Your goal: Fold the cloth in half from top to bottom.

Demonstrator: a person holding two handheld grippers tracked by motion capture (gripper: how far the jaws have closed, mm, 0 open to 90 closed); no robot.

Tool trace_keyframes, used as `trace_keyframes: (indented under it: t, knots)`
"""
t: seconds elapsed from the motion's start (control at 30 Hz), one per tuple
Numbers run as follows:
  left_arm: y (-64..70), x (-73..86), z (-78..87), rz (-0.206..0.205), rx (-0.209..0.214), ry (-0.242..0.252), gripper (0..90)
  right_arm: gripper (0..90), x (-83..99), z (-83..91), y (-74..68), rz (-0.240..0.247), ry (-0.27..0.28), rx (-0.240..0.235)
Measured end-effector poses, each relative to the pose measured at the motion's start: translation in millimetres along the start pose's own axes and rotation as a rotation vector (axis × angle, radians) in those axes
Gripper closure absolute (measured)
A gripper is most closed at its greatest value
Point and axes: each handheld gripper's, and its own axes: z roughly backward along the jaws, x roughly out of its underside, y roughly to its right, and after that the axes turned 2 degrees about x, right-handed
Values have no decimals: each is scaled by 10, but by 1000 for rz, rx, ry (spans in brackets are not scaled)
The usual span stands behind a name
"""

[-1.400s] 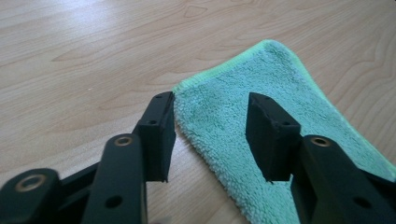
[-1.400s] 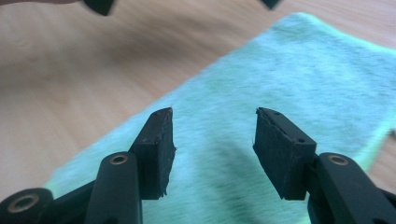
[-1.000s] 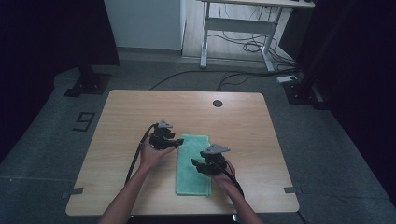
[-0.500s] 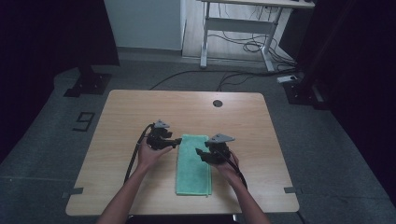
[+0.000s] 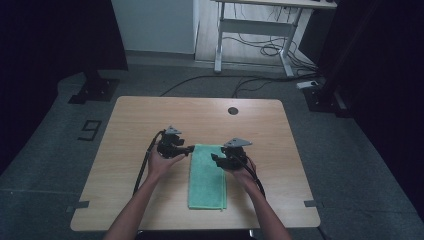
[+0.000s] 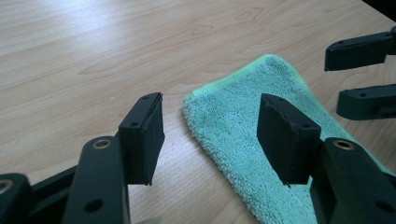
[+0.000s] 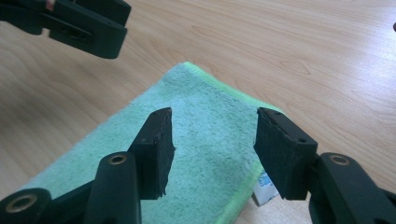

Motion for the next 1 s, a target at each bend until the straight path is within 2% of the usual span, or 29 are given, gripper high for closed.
trace_keyframes:
  t: [0.27,0.37,0.43,0.67,0.73,1.0]
  knots:
    - [-47,7,-65,21,1,-12,424,465,-49,-88,100,-6,-16,11]
    - [-72,-7,-100,19,-2,-23,428,468,-53,-110,136,-21,-3,9]
    - [-79,-20,-119,18,-3,-28,431,465,-54,-140,158,-24,-21,16]
    - [-112,-49,-198,26,-7,-45,444,467,-117,-179,232,-32,-19,25]
    - [-116,-51,-228,26,-11,-48,455,476,-128,-184,251,-39,-4,29]
    - [-183,-21,-391,57,-35,-64,500,482,-72,-316,332,-72,-45,55]
